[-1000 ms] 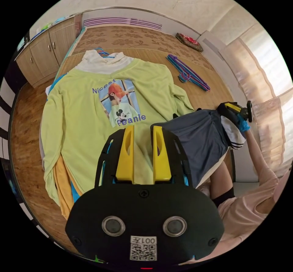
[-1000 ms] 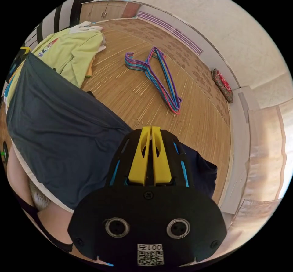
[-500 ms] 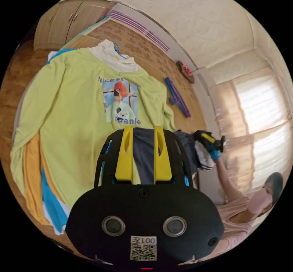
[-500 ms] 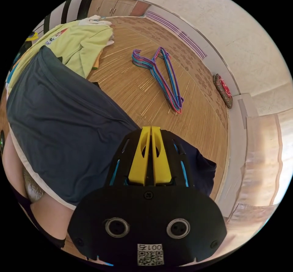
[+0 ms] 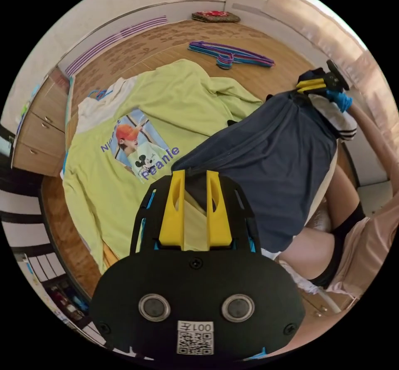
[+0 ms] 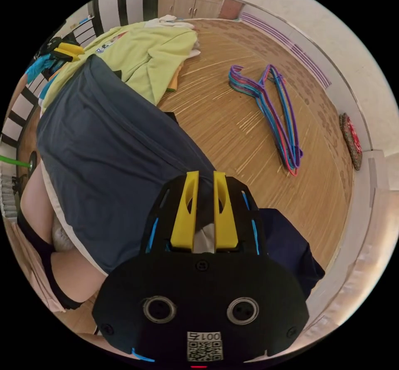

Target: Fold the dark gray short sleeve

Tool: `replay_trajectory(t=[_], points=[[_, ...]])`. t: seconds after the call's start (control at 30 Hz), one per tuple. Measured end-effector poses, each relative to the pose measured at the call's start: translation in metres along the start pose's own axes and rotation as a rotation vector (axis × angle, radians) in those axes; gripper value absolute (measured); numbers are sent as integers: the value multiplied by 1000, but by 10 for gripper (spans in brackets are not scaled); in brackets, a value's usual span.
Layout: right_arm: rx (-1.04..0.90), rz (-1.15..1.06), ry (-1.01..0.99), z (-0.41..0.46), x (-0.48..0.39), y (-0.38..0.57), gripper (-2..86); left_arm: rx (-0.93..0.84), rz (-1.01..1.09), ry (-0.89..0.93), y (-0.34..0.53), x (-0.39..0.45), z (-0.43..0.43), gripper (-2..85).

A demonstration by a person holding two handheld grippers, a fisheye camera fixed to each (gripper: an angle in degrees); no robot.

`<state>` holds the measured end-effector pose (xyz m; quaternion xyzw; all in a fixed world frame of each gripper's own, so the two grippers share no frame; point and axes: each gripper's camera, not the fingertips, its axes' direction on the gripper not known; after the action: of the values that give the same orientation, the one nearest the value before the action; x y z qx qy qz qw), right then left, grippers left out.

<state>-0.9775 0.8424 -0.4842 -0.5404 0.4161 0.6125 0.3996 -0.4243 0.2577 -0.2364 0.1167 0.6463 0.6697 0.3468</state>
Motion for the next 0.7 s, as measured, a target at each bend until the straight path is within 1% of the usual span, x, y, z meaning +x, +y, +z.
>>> replay_trajectory(t=[0.17, 0.23, 0.43, 0.53, 0.6, 0.7], points=[[-53, -87, -34, 13, -9, -13, 24, -57, 106, -69, -12, 32, 15, 38], [-83, -129, -35, 17, -15, -19, 30, -65, 142, -139, -15, 46, 22, 38], [-173, -215, 21, 32, -34, -34, 29, -135, 222, -219, -25, 74, 43, 34], [-216, -253, 84, 41, -46, -37, 18, -164, 234, -268, -28, 84, 53, 23], [-234, -258, 123, 46, -52, -37, 13, -176, 198, -309, -30, 86, 59, 8], [-227, -263, 174, 46, -61, -34, 9, -167, 184, -339, -29, 92, 65, -8]])
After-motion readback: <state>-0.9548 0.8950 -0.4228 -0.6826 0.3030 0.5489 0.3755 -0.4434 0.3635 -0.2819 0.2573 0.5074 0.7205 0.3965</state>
